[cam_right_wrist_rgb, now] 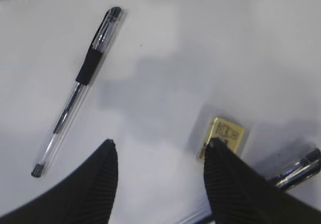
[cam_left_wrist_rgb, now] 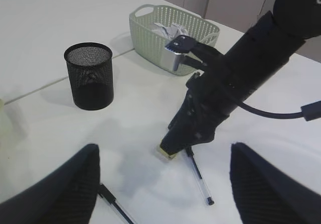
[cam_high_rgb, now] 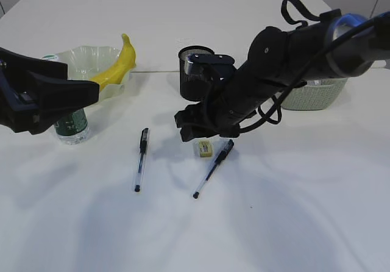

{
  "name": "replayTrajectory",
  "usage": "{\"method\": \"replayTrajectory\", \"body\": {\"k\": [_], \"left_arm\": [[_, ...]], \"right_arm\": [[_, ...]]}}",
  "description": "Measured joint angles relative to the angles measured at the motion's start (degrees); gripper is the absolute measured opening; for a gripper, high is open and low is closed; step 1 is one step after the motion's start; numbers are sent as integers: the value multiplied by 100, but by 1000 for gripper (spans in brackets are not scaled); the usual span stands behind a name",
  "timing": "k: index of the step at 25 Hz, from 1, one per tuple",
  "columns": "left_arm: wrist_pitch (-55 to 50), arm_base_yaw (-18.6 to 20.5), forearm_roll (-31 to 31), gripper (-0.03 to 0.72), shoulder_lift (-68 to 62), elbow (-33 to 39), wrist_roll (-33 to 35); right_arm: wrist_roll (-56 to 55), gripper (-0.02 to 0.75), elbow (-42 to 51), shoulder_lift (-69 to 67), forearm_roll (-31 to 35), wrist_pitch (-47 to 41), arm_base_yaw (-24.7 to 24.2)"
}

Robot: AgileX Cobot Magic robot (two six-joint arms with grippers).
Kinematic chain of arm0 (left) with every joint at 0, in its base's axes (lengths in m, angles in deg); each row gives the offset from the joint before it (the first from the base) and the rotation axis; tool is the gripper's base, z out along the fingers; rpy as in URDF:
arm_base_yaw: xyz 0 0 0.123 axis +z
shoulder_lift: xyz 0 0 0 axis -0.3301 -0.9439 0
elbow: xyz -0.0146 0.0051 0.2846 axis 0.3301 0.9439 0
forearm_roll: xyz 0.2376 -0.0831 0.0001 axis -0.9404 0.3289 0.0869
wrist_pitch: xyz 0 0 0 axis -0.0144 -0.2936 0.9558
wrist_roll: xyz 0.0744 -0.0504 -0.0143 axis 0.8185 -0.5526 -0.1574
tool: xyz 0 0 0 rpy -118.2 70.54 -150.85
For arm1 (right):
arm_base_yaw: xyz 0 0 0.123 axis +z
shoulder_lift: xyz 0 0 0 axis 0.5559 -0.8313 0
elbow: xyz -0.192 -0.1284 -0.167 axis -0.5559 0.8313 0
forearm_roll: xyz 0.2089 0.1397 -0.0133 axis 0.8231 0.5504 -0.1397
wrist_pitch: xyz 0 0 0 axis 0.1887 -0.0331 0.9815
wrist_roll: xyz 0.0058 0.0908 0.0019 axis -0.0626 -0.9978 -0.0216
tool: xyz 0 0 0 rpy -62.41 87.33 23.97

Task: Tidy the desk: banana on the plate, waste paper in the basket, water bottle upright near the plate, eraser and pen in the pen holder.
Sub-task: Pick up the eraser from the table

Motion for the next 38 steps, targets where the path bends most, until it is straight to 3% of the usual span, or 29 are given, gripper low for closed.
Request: {"method": "replayTrajectory", "body": {"k": [11,24,38], "left_arm": [[0,0,-2,571,0,0,0],[0,0,-34,571,0,0,0],[0,0,-56,571,0,0,0]], "right_arm": [[-1203,409,-434,-391,-1223,-185,2],[-1544,409,-586,-813,-1342,-201,82],[-2059,377,-822,-912,-2283,-551,93]]}}
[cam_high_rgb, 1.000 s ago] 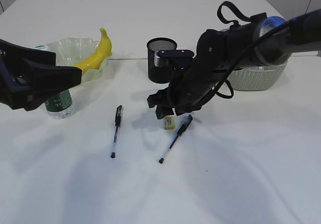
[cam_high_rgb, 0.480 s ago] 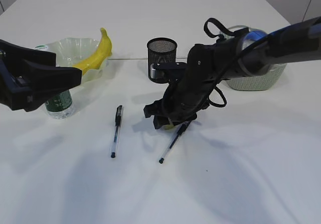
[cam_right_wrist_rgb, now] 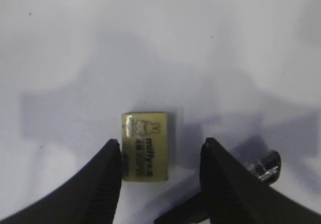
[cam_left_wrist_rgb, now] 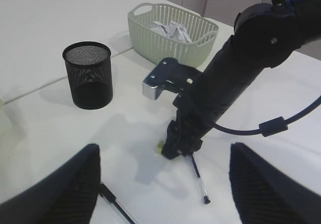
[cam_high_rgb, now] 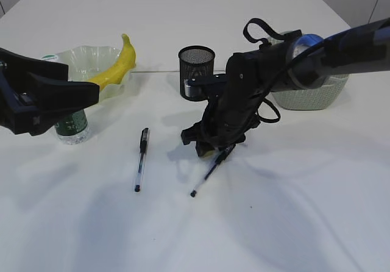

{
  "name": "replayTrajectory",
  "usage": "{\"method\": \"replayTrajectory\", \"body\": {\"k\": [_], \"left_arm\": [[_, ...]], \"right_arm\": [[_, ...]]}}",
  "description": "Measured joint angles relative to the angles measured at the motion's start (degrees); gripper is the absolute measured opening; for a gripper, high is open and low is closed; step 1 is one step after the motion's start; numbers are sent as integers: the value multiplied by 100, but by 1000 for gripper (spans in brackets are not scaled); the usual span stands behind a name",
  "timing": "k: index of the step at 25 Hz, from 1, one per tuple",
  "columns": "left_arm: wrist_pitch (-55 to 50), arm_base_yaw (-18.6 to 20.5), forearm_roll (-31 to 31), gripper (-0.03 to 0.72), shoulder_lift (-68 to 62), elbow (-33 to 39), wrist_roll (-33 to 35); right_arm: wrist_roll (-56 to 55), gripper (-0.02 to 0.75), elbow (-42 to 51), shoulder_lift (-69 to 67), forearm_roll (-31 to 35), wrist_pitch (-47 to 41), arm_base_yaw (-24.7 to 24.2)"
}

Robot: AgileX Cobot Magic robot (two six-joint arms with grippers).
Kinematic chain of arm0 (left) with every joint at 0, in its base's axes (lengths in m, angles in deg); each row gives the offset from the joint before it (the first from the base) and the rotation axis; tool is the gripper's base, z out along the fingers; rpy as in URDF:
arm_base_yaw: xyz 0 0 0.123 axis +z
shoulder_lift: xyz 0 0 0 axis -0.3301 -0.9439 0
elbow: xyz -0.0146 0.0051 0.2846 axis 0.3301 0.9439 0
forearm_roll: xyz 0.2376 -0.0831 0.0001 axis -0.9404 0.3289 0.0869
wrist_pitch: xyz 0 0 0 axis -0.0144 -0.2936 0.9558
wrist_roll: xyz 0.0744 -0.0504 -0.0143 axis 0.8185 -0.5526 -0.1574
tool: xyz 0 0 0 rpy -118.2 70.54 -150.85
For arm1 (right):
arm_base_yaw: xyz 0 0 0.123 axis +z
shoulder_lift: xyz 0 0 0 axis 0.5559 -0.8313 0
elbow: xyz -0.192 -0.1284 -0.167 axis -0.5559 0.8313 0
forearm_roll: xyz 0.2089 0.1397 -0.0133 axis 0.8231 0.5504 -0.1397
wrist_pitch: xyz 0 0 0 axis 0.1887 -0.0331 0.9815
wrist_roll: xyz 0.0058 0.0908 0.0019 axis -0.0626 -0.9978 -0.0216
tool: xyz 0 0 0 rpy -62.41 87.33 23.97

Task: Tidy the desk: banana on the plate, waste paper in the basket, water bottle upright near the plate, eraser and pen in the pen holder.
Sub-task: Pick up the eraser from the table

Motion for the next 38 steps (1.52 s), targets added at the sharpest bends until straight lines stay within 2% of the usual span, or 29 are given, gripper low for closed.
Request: {"method": "replayTrajectory", "body": {"k": [15,22,28,38], "left_arm": [[10,0,0,569,0,0,0],[21,0,0,561,0,0,0],[21,0,0,557,0,0,0],[31,0,0,553,0,0,0]], "right_arm": [[19,374,0,-11,-57,71,0],[159,275,0,-12,-57,184,93],[178,251,0,-12,-57,184,98],[178,139,-12,-12,-79,173,98]]}}
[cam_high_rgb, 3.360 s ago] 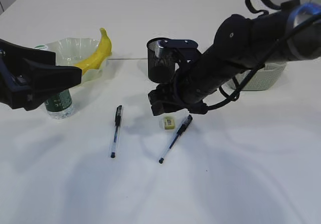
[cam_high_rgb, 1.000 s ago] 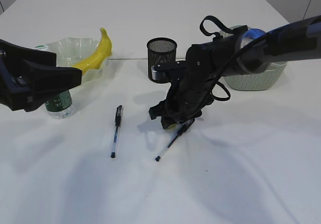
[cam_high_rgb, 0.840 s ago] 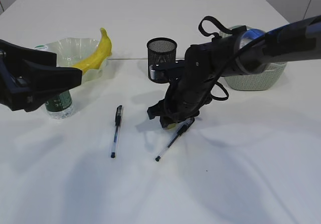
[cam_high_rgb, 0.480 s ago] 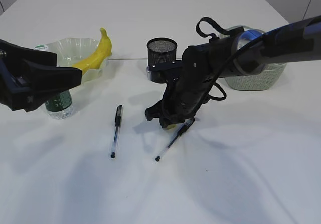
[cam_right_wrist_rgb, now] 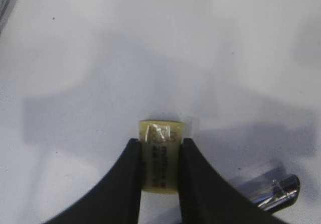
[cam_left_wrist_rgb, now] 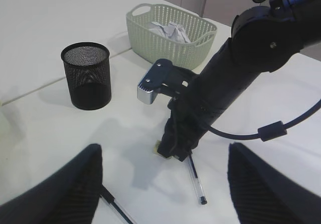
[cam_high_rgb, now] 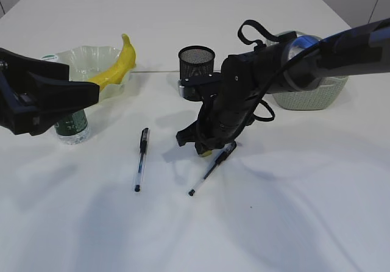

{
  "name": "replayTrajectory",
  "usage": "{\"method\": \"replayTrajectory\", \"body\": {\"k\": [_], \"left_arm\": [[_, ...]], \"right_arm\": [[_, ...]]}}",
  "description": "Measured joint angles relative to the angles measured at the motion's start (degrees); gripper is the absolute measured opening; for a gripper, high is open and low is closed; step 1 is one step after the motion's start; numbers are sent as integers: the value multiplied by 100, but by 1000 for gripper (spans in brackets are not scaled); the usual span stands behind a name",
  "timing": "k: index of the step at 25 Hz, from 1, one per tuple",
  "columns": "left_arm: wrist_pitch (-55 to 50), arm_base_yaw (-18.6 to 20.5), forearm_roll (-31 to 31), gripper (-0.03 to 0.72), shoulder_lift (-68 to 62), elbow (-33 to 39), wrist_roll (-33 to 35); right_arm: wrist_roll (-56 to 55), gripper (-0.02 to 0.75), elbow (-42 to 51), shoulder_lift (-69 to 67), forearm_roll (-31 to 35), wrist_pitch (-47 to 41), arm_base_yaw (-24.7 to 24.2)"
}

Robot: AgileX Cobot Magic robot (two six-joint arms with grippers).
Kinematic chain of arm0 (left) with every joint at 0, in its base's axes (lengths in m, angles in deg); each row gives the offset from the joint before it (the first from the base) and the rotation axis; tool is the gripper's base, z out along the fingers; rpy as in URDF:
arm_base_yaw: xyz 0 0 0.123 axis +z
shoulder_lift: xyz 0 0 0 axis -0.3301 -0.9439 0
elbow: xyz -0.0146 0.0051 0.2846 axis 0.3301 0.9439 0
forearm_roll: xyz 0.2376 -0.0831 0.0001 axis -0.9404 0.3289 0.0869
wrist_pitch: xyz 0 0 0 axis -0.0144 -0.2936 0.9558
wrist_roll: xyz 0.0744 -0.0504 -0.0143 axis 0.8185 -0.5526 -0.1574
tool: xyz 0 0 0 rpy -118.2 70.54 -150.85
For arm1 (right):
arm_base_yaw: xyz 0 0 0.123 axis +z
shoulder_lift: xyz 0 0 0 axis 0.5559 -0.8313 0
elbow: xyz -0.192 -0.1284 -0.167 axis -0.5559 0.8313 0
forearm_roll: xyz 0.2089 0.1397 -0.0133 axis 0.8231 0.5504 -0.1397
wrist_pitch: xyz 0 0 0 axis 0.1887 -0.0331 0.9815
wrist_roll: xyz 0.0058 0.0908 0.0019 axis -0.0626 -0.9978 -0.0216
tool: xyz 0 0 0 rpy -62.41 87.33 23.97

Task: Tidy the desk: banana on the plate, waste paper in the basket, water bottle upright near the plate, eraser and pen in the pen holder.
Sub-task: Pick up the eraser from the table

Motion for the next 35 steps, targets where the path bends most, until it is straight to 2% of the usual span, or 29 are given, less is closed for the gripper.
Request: {"method": "replayTrajectory", "body": {"k": [21,35], "left_arm": [[0,0,-30,552,0,0,0],[0,0,-43,552,0,0,0]], "right_arm": [[84,130,-32,13,-134,-259,9],[84,127,-21,634,-489,-701,9]]}}
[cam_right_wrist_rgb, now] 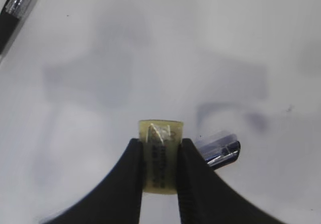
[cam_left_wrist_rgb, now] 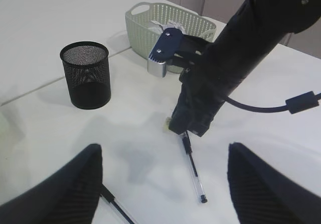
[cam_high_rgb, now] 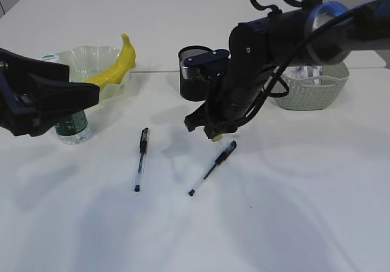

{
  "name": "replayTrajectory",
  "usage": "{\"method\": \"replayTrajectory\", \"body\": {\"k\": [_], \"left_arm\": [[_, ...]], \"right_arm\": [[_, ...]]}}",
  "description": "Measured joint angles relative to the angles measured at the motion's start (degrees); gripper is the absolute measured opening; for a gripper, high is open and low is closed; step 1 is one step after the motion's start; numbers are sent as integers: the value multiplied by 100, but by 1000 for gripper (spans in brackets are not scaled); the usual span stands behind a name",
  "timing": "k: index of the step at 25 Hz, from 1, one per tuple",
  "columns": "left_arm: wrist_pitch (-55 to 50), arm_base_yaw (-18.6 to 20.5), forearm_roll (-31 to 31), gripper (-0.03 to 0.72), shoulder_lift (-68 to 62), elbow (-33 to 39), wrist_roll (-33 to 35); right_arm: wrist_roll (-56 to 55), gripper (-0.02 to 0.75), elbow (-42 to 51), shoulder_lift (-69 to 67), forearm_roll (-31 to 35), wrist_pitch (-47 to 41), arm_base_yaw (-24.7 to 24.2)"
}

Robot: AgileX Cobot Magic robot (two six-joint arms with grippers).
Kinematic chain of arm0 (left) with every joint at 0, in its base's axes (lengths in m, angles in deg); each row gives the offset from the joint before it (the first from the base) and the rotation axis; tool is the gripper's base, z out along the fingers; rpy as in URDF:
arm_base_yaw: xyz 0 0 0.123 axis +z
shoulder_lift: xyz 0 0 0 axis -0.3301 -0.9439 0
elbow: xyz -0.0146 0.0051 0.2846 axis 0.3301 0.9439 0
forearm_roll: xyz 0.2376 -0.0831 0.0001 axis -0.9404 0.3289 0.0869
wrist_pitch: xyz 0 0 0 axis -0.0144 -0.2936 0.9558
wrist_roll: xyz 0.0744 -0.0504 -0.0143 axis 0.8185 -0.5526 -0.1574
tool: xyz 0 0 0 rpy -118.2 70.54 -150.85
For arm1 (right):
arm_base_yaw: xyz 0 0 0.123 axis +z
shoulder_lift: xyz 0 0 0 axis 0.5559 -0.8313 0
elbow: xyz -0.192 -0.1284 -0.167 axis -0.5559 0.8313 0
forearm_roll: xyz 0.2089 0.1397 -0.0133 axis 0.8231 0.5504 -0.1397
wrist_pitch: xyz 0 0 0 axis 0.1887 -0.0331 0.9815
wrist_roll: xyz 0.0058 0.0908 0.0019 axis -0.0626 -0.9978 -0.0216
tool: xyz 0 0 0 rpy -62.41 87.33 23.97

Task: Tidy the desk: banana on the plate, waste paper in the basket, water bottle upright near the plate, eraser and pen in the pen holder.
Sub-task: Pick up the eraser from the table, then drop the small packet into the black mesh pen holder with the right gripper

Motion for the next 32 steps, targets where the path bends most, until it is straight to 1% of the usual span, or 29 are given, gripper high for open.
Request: {"method": "replayTrajectory", "body": {"k": [6,11,17,25,32], "left_arm": [[0,0,-12,552,0,0,0],[0,0,-12,552,0,0,0],[0,0,-12,552,0,0,0],[0,0,-27,551,0,0,0],[0,0,-27,551,0,0,0]], "right_arm": [[0,127,-145,194,-160,-217,0],[10,127,-641,214,-280,-468,0],[10,126,-1171,214,-588,-642,0],[10,126,-1451,214,-758,-470,-113],[10,126,-1459,214,-796,-22,-319]]}}
